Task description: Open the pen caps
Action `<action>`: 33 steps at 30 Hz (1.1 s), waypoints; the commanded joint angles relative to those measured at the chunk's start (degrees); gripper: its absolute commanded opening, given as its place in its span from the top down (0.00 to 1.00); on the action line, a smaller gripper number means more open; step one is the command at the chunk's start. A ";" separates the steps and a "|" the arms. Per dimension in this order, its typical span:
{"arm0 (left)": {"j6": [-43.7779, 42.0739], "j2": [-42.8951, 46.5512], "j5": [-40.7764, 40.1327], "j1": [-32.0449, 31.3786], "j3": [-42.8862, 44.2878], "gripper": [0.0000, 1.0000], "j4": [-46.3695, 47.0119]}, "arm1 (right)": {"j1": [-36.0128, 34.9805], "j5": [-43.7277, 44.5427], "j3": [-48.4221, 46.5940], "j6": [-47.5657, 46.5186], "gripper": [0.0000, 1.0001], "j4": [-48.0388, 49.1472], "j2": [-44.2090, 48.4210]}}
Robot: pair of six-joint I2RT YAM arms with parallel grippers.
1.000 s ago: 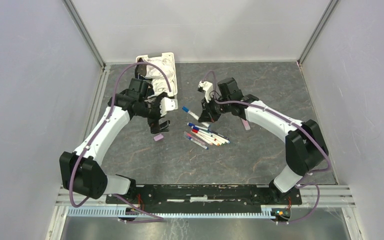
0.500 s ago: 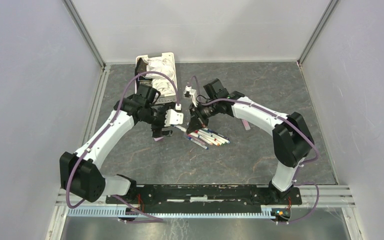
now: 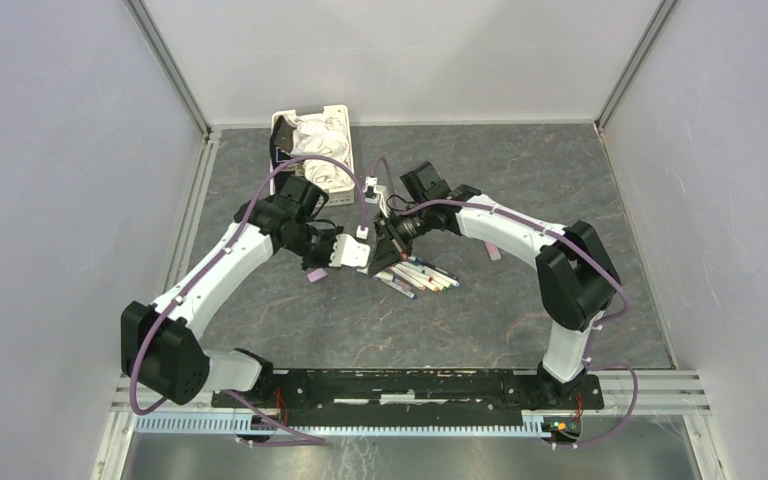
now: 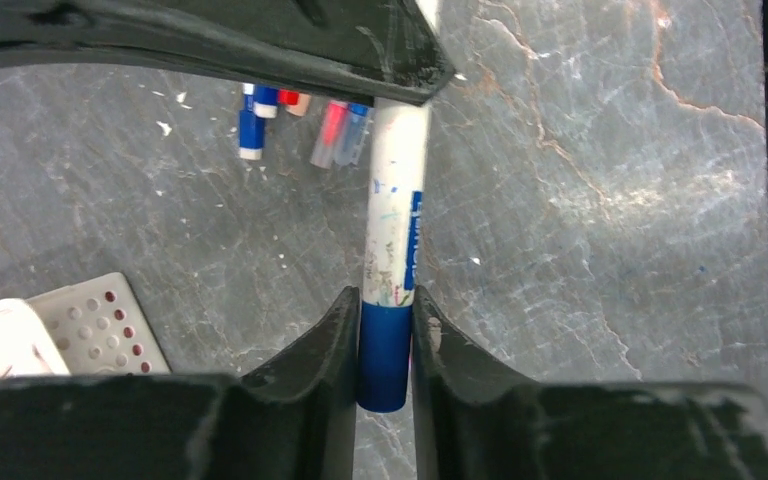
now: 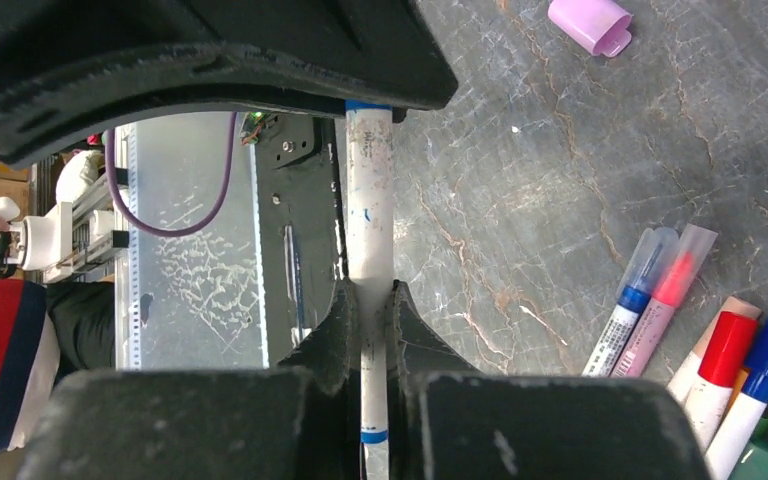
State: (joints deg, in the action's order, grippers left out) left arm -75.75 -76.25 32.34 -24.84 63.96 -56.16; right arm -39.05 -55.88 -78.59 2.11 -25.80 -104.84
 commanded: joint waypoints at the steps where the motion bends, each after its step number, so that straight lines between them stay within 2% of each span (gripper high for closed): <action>1: -3.20 0.04 -0.06 -1.24 -0.12 0.85 -3.26 | -0.05 -3.01 -0.81 1.52 0.95 4.49 -0.06; 2: -3.19 0.09 -0.32 -1.34 0.04 0.93 -3.25 | -0.01 -2.97 -0.39 1.62 0.90 4.80 -0.16; 3: -3.11 0.06 -0.45 -1.35 0.24 0.96 -3.31 | -0.11 -3.00 0.03 2.15 0.85 5.30 -0.22; 5: -3.09 0.04 -0.44 -1.43 0.49 0.98 -3.27 | -0.31 -3.07 1.20 4.80 0.68 8.28 -0.36; 6: -2.97 0.05 -0.29 -1.50 0.61 0.98 -3.31 | -0.60 -3.32 1.85 6.65 0.64 10.69 -0.46; 11: -2.75 0.05 -0.18 -1.61 1.39 0.98 -3.33 | -2.62 -5.36 1.06 12.50 0.59 17.70 -3.24; 14: -2.49 0.30 0.00 -1.61 1.78 0.98 -3.27 | -3.69 -5.78 -0.86 13.56 0.61 18.10 -5.30; 17: -2.43 0.56 -0.36 -1.61 1.86 0.98 -3.34 | -3.99 -6.16 -1.42 13.85 0.68 18.07 -6.07; 21: -2.92 0.66 -2.50 -1.54 1.42 0.98 -3.34 | -3.72 -5.24 0.08 11.82 0.96 16.00 -5.08; 22: -3.14 0.66 -3.81 -1.48 1.12 0.98 -3.12 | -3.51 -4.74 0.94 11.06 1.00 15.01 -4.57; 25: -4.25 -0.07 -7.61 0.62 0.38 0.98 -2.05 | -1.99 -2.93 4.85 8.20 1.00 12.30 -2.22; 29: -8.40 -2.08 -8.55 7.10 1.53 0.98 -2.94 | 0.43 -1.86 11.18 5.97 1.00 10.98 1.69; 33: -11.77 -3.46 -9.60 11.64 1.39 0.98 -2.26 | 2.41 0.00 13.04 1.03 1.00 5.64 3.37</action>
State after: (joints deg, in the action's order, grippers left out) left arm -81.76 -78.67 27.90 -17.91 64.01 -57.95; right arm -39.20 -57.39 -67.75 9.45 -12.29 -104.12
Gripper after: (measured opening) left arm 0.208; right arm 0.164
